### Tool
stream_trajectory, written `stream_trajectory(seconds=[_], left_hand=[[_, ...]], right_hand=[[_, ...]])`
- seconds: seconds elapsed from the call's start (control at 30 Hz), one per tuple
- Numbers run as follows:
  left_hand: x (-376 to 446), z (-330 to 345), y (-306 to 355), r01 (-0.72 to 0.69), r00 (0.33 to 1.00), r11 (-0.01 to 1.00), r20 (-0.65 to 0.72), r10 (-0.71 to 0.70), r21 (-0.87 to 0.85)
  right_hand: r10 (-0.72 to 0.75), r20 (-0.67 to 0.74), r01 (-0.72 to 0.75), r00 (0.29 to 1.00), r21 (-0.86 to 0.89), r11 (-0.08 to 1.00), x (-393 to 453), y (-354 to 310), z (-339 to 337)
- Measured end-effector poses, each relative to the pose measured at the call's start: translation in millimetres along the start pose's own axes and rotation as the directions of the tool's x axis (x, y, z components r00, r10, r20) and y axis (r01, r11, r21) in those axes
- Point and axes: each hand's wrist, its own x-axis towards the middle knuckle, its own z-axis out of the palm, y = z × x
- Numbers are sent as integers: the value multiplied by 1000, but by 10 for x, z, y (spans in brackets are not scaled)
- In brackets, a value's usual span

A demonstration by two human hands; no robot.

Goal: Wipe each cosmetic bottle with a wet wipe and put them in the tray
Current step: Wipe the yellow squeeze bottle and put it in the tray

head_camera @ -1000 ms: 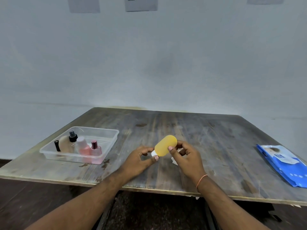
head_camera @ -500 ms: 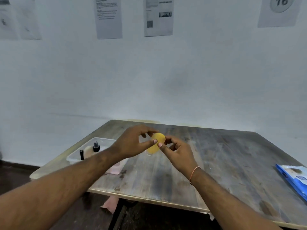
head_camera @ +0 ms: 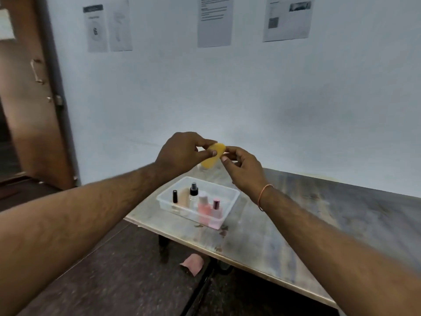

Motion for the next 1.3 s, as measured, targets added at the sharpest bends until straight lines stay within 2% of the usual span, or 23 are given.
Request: stream_trajectory(seconds=[0.37, 0.67, 1.03, 1.3], left_hand=[[-394, -185, -1004, 296, 951, 955, -97, -293, 26], [-646, 13, -1420, 446, 895, 887, -34, -445, 122], [-787, 287, -1667, 462, 881, 866, 11, -473, 189], [-869, 384, -1714, 482, 871, 858, 9, -491, 175]], right_hand=[[69, 331, -16, 941, -161, 987, 476, -189, 971], [194, 502, -2, 843, -358, 934, 790, 35, 1463], [328, 575, 6, 749, -502, 865, 907, 247, 1703], [370, 570, 49, 734, -587, 808, 963, 364, 1798]])
